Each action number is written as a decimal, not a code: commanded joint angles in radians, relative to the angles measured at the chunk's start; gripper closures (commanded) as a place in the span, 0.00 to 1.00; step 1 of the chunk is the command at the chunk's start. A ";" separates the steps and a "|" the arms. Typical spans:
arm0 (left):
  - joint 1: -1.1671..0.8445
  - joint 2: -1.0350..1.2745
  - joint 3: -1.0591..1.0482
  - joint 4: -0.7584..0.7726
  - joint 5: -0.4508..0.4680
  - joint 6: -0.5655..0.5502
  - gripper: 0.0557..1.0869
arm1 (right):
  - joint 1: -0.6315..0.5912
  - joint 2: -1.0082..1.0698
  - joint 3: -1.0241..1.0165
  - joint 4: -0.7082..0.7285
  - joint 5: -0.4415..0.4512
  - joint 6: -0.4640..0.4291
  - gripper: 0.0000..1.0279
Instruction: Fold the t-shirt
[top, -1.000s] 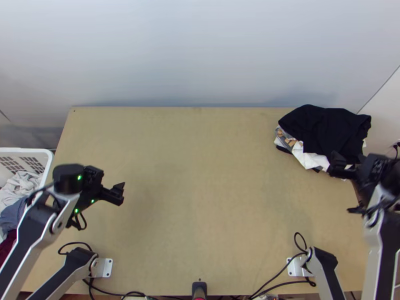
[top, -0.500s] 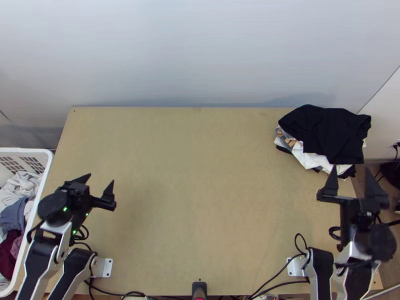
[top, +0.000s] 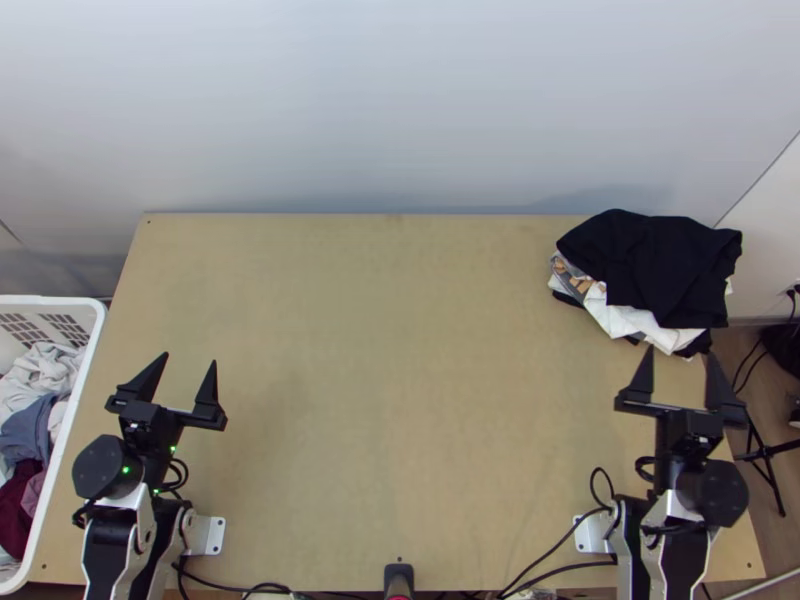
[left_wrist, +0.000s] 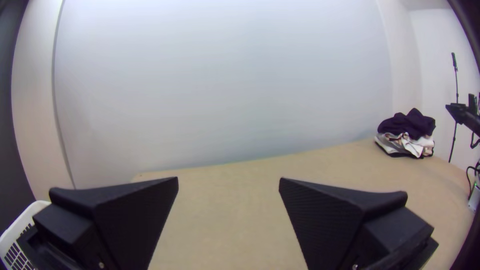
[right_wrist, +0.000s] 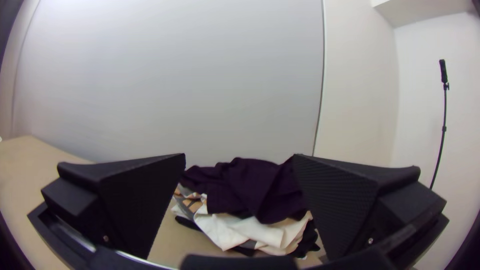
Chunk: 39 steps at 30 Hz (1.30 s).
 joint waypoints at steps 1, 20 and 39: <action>0.016 -0.068 -0.088 0.030 0.007 -0.004 0.05 | 0.099 -0.012 -0.092 -0.011 0.001 -0.003 0.04; 0.016 -0.066 -0.141 0.001 0.007 0.035 0.05 | 0.131 -0.006 -0.141 -0.080 0.013 -0.025 0.04; 0.022 -0.066 -0.137 -0.036 0.007 0.033 0.05 | 0.128 -0.007 -0.139 -0.080 0.013 -0.022 0.04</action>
